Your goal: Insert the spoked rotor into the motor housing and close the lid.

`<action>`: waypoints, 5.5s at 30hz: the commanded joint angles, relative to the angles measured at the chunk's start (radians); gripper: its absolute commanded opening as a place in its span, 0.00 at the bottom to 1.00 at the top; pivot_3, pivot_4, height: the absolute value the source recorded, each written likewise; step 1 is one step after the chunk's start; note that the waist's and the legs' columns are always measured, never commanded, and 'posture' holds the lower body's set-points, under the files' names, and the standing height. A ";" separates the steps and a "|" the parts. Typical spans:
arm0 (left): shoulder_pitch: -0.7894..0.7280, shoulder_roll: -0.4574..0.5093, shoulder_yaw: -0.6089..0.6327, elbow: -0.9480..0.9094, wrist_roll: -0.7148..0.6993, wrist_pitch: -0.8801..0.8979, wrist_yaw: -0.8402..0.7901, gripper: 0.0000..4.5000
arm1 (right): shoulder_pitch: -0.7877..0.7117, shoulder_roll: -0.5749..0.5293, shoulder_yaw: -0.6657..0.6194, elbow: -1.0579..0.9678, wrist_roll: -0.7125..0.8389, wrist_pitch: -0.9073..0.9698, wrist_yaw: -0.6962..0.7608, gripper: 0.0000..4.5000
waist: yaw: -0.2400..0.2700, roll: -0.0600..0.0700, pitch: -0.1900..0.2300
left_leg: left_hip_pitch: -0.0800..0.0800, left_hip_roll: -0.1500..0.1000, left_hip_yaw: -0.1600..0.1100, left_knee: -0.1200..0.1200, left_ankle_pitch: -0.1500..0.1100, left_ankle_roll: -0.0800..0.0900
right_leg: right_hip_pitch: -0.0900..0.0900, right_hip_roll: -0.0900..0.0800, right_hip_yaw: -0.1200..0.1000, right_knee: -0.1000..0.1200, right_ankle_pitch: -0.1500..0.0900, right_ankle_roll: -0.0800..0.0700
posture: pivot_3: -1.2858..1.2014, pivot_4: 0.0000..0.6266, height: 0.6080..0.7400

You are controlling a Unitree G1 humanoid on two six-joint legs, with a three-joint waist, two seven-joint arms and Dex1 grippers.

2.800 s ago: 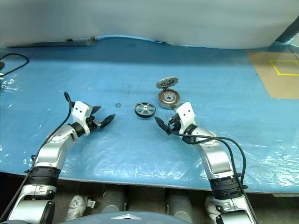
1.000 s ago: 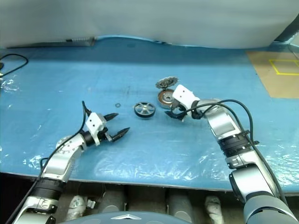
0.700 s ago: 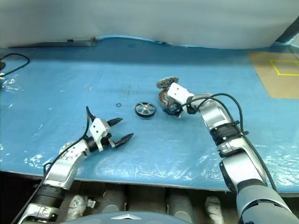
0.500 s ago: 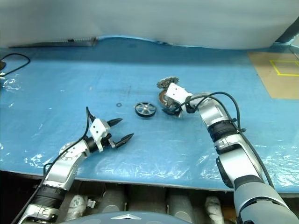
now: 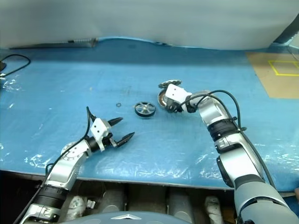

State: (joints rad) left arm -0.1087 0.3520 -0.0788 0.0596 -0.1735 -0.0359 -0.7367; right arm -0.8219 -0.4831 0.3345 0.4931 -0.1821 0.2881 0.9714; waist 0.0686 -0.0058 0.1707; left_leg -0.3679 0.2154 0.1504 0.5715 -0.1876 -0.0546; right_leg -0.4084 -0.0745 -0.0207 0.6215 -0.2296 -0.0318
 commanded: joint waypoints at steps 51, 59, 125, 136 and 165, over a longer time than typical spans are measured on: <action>-0.064 0.026 0.002 0.045 -0.015 -0.020 -0.054 1.00 | 0.835 0.114 -0.317 -0.709 0.296 -0.037 -0.347 0.89 | 0.000 0.002 -0.001 | 0.000 -0.002 0.001 -0.009 0.000 -0.001 | 0.000 0.000 0.001 -0.010 0.000 0.001 | 0.52 0.24 1.00; -0.061 0.036 0.006 0.037 -0.017 -0.014 -0.057 1.00 | 0.834 0.122 -0.276 -0.708 0.307 -0.046 -0.355 0.89 | 0.000 0.002 -0.001 | -0.001 -0.002 0.001 -0.011 0.000 -0.001 | 0.000 0.000 0.000 -0.014 0.000 0.001 | 0.52 0.24 1.00; 0.006 0.028 -0.033 -0.036 -0.034 0.000 -0.088 1.00 | 0.346 0.019 0.024 -0.778 0.187 0.720 -0.185 0.41 | -0.001 0.002 -0.002 | 0.006 0.000 0.001 -0.005 0.000 -0.001 | 0.003 0.001 0.002 -0.004 0.000 0.000 | 0.52 0.24 1.00; 0.008 0.025 -0.034 -0.034 -0.033 0.002 -0.088 1.00 | 0.269 0.119 0.011 -0.740 0.211 0.804 -0.293 0.41 | -0.005 0.002 -0.002 | 0.010 -0.001 0.002 -0.006 0.000 -0.001 | 0.003 0.001 0.006 -0.002 0.000 0.000 | 0.52 0.24 1.00; -0.160 0.081 0.108 0.173 -0.075 0.048 -0.060 1.00 | 0.716 0.064 -0.350 -0.853 0.447 0.184 -0.242 0.99 | 0.001 0.003 -0.001 | 0.003 -0.003 0.003 -0.007 0.000 -0.001 | -0.003 0.001 0.006 -0.004 0.000 0.001 | 0.52 0.24 1.00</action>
State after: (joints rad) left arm -0.2516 0.4179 0.0019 0.2113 -0.2364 0.0107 -0.8005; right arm -0.1150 -0.4274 0.0107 -0.3734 0.2745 0.5777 0.7472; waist 0.0697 -0.0032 0.1697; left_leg -0.3657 0.2124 0.1530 0.5649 -0.1875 -0.0560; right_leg -0.4113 -0.0740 -0.0151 0.6173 -0.2297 -0.0310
